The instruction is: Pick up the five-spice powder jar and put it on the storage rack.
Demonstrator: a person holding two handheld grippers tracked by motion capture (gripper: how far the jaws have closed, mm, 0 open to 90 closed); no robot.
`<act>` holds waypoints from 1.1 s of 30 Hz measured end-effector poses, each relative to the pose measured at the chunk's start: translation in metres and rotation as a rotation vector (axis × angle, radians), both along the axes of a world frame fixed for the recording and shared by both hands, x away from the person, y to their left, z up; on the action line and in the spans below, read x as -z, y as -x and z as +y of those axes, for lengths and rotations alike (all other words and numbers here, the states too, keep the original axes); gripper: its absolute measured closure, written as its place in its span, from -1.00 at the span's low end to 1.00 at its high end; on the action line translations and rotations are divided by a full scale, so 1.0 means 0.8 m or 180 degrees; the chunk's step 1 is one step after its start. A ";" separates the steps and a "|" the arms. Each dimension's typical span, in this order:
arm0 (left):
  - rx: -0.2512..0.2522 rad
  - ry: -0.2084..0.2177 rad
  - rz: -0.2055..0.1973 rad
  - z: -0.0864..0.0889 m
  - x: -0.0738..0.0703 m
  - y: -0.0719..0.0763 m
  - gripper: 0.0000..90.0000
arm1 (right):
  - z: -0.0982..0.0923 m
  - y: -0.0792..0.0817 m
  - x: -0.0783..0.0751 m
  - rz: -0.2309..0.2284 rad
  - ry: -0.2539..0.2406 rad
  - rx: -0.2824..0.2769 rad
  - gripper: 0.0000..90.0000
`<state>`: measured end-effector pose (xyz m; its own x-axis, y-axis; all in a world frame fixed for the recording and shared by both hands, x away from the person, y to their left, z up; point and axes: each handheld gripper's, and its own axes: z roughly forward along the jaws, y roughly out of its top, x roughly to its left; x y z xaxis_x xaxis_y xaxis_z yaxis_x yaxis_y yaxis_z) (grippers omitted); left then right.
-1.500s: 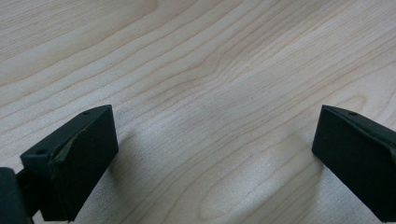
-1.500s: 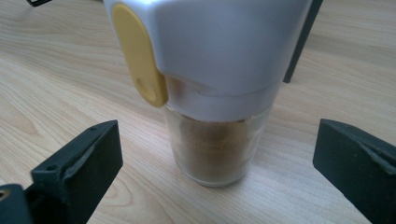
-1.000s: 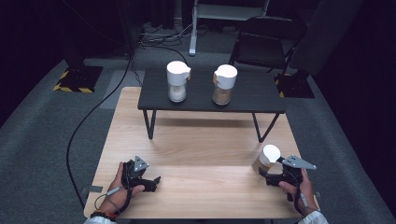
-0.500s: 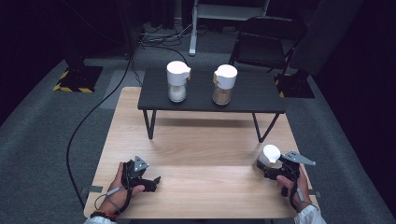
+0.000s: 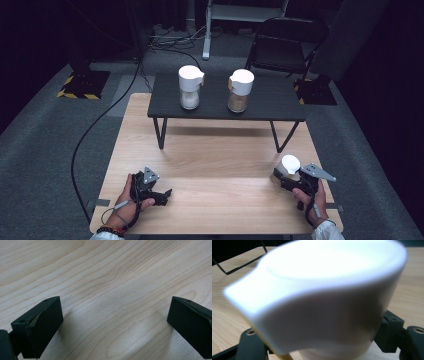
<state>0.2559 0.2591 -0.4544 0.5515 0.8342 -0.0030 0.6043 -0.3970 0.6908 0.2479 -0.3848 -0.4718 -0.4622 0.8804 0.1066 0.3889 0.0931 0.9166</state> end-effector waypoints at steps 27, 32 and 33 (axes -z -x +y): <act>0.0003 0.0000 0.0000 0.000 0.000 0.000 -1.00 | 0.021 0.026 -0.025 -0.0307 0.0268 0.0152 -0.34; 0.0002 0.0000 0.0000 0.000 0.000 0.000 -1.00 | 0.022 0.031 -0.034 -0.0333 0.0264 0.0149 -0.34; 0.0002 0.0001 0.0000 0.000 0.000 0.000 -1.00 | 0.022 0.031 -0.035 -0.0339 0.0269 0.0145 -0.34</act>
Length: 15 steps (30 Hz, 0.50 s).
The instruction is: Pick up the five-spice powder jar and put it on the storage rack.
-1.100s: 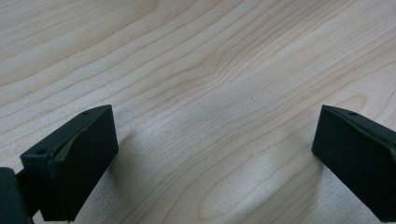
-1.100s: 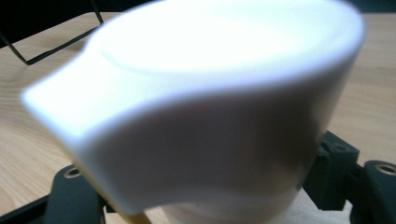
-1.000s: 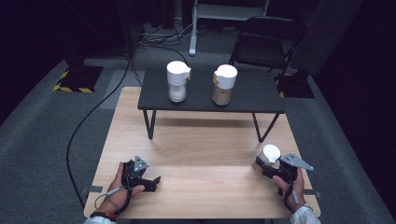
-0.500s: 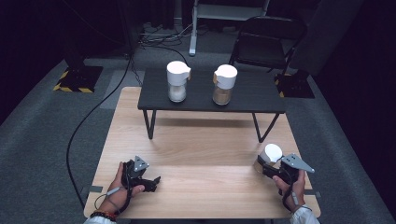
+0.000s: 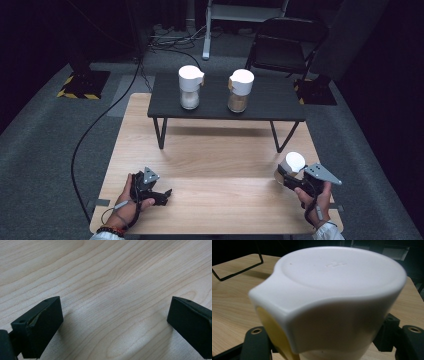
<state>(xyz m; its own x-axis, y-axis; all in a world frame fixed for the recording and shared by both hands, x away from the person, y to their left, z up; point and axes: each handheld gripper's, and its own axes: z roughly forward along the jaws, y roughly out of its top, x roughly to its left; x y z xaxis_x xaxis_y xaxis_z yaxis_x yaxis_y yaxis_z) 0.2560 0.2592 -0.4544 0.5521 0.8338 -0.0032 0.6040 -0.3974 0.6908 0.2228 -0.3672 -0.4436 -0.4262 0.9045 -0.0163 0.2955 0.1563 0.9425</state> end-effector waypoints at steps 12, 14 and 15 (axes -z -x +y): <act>0.0000 0.0000 0.0000 0.000 0.000 0.000 -1.00 | 0.000 0.006 -0.021 -0.0005 -0.0021 -0.0023 -0.34; 0.0000 0.0000 0.0000 0.000 0.000 0.000 -1.00 | 0.001 0.006 -0.026 -0.0007 -0.0014 -0.0026 -0.34; 0.0000 0.0000 0.0000 0.000 0.000 0.000 -1.00 | 0.001 0.006 -0.029 -0.0011 -0.0012 -0.0038 -0.34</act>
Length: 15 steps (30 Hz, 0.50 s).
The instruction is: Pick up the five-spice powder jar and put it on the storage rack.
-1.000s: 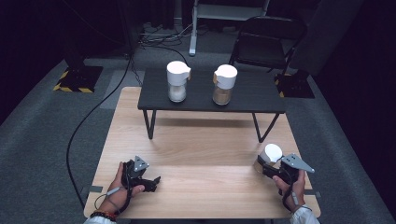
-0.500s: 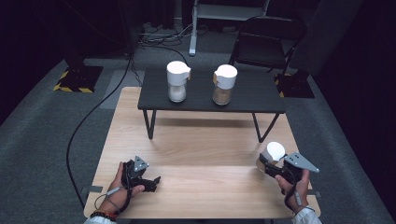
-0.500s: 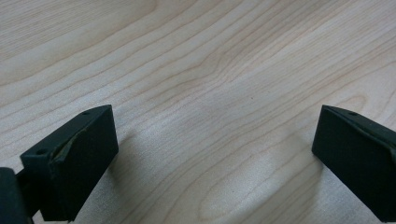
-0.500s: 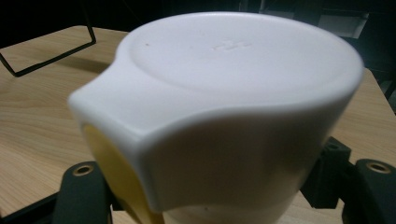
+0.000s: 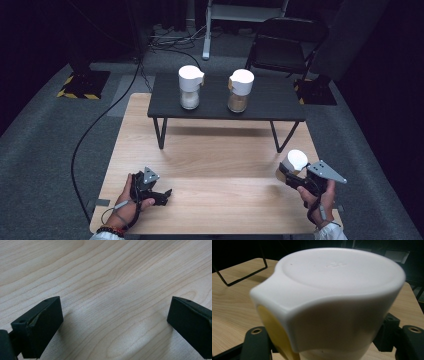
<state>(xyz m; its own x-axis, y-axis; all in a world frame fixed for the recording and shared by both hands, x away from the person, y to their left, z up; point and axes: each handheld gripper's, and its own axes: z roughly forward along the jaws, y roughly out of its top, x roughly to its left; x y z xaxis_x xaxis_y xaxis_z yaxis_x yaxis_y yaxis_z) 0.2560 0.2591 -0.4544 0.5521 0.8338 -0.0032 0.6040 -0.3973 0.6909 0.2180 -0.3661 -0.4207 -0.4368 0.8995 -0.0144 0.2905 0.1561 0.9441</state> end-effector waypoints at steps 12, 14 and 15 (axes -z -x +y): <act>0.0000 -0.0001 0.0000 0.000 0.000 0.000 -1.00 | 0.007 -0.003 -0.041 -0.0075 -0.0048 -0.0094 -0.34; 0.0000 0.0000 0.0000 0.000 0.000 0.000 -1.00 | 0.009 -0.003 -0.050 -0.0094 -0.0040 -0.0112 -0.34; 0.0000 -0.0001 0.0000 0.000 0.000 0.000 -1.00 | 0.010 -0.003 -0.056 -0.0095 -0.0028 -0.0125 -0.34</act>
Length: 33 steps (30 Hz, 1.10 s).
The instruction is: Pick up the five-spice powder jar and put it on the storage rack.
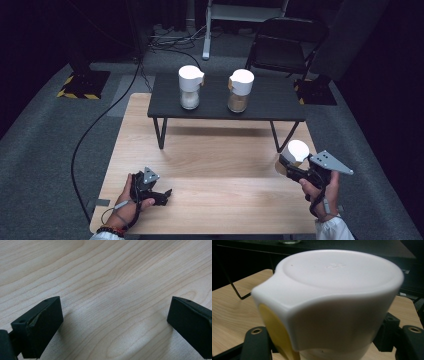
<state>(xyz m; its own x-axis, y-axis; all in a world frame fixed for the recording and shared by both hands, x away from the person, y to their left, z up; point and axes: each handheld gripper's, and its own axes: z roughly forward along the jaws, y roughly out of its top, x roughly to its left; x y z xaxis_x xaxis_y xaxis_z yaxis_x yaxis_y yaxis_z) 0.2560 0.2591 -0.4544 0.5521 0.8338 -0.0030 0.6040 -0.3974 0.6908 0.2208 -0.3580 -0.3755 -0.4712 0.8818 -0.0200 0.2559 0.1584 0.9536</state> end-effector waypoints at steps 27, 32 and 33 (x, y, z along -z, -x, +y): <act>0.0000 0.0000 0.0000 0.000 0.000 0.000 -1.00 | 0.026 -0.033 -0.098 -0.0044 0.0043 -0.0001 -0.34; 0.0000 0.0000 -0.0001 0.000 0.000 0.000 -1.00 | 0.031 -0.044 -0.110 -0.0085 0.0051 0.0027 -0.34; 0.0000 0.0000 -0.0001 0.000 0.000 0.000 -1.00 | 0.031 -0.044 -0.110 -0.0085 0.0051 0.0027 -0.34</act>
